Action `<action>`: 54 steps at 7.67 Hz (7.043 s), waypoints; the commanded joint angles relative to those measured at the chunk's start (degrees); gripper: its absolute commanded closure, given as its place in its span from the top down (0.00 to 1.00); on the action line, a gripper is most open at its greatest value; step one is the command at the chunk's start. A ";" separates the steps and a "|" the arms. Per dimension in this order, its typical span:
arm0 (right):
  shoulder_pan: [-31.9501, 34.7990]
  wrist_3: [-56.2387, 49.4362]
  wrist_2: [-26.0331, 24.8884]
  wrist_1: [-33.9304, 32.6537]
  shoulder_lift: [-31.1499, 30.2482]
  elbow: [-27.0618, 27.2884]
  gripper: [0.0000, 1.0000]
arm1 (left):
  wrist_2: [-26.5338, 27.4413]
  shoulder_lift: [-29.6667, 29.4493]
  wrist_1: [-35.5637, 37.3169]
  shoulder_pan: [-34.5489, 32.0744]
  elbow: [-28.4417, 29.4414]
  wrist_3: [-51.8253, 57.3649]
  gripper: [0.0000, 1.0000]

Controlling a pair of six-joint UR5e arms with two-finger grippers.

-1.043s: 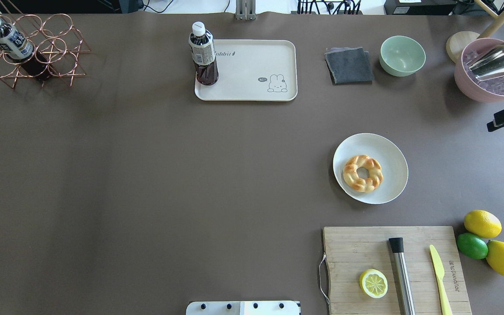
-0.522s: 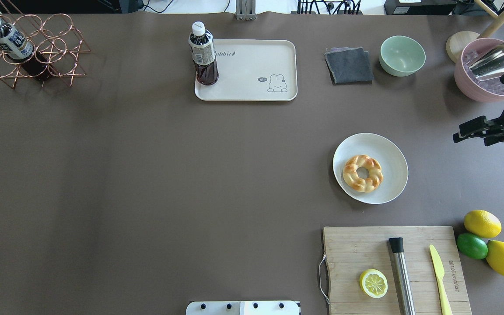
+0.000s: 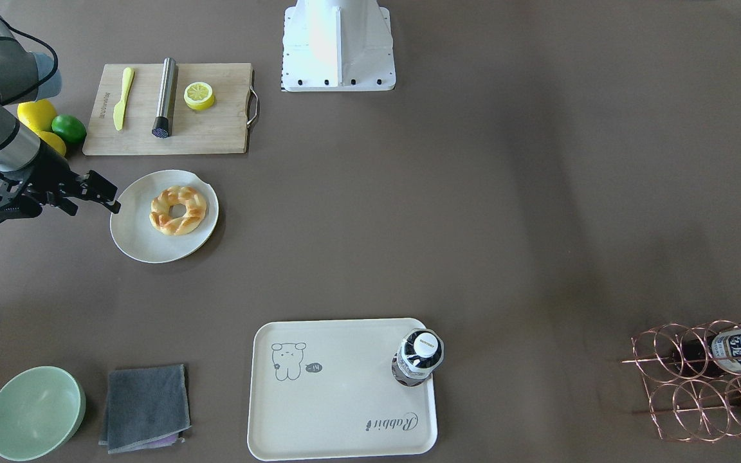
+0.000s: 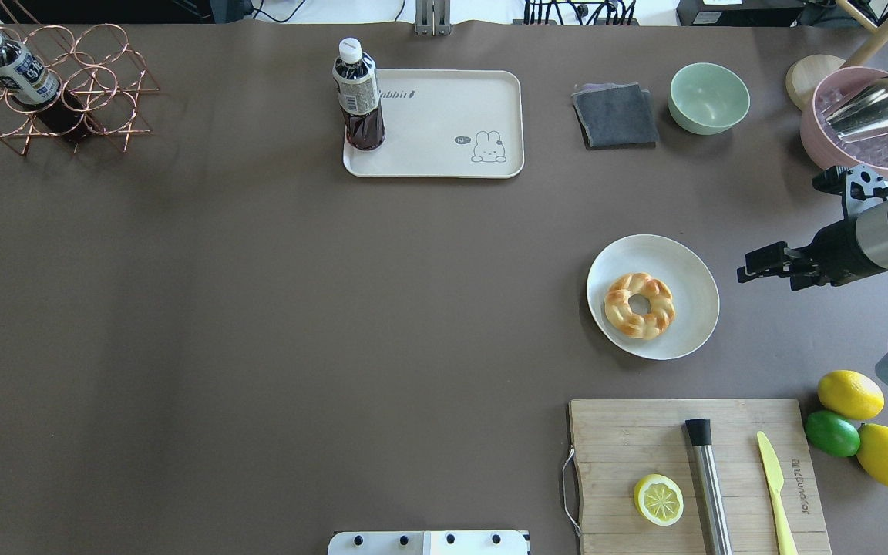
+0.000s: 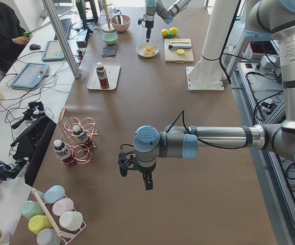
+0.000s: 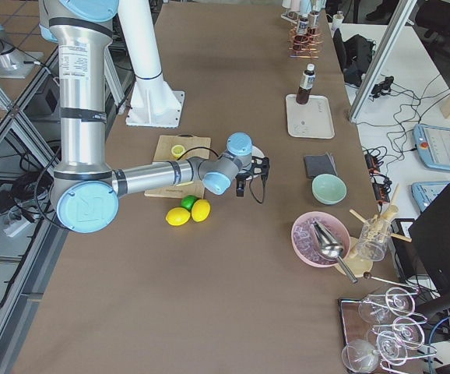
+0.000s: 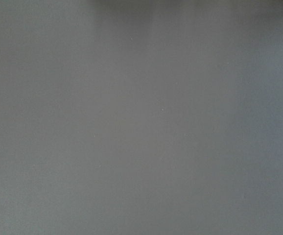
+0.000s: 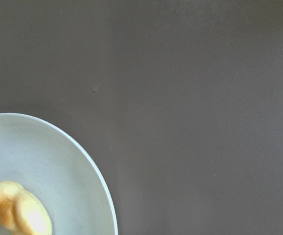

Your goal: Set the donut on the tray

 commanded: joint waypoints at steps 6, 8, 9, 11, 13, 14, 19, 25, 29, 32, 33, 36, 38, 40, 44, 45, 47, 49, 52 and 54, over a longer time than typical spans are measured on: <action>-3.20 2.72 -1.60 -0.08 1.32 -0.39 0.00 | 0.05 0.00 0.00 -0.01 0.46 0.00 0.98; -3.02 2.72 -1.94 -0.08 0.88 -0.21 0.00 | 0.05 0.00 0.00 -0.01 0.37 0.00 0.98; -2.76 2.81 -1.95 -0.08 0.88 -0.21 0.00 | -0.04 0.00 0.00 0.08 0.37 0.00 0.98; 1.69 5.16 3.46 0.01 1.31 1.36 0.00 | 0.05 -0.09 0.00 0.08 0.46 0.09 0.98; 10.83 7.55 15.93 0.10 2.89 1.37 0.00 | 0.05 -0.09 0.00 -0.10 0.20 0.09 0.98; 13.13 7.29 17.55 0.10 3.68 1.37 0.00 | 0.05 -0.09 0.00 -0.19 0.11 0.09 0.98; 11.59 14.22 11.53 -0.61 29.30 -21.16 0.00 | 0.05 -0.17 0.00 -0.19 0.20 0.00 0.98; 2.62 26.77 -3.70 -6.67 49.44 -37.35 0.00 | 0.05 -0.09 0.09 -0.19 0.37 0.09 0.98; 0.15 30.04 -9.68 -6.23 52.55 -40.11 0.00 | -0.04 -0.09 0.00 -0.19 0.46 0.09 0.98; -0.99 34.01 -13.62 -2.46 52.29 -40.11 1.00 | 0.05 -0.09 0.09 -0.10 0.55 0.09 0.98; -1.00 34.01 -13.63 -2.45 52.21 -40.11 1.00 | 0.05 -0.09 0.09 -0.10 0.55 0.09 0.98; -1.00 33.66 -13.55 -2.45 52.20 -39.94 1.00 | -0.04 -0.17 0.09 -0.10 0.55 0.00 0.98; -1.17 31.91 -13.11 -2.63 51.42 -37.67 1.00 | -0.04 -0.17 0.09 -0.10 0.64 0.00 0.98; 0.05 29.53 -9.96 -3.33 44.15 -26.02 1.00 | -0.04 0.00 0.09 -0.36 0.55 0.00 0.98; 9.61 7.67 -8.72 -17.35 20.37 5.43 1.00 | 0.05 1.13 0.00 -0.71 0.29 0.18 0.98; 12.25 0.85 -8.37 -24.18 17.52 9.33 1.00 | 0.05 1.23 0.00 -0.71 0.11 0.18 0.98; 14.02 -16.07 -10.37 -39.30 13.03 14.79 1.00 | 0.05 1.76 0.00 -0.71 0.11 0.18 0.98; 17.01 -34.10 -11.44 -53.00 11.43 15.26 1.00 | 0.05 1.67 0.00 -0.71 0.20 0.18 0.98; 22.09 -53.13 -12.77 -60.21 7.32 11.50 1.00 | 0.05 1.24 0.00 -0.71 0.55 0.18 0.98; 28.59 -56.75 -1.13 -54.71 4.50 5.80 1.00 | 0.05 1.06 0.09 -0.71 0.64 0.18 0.98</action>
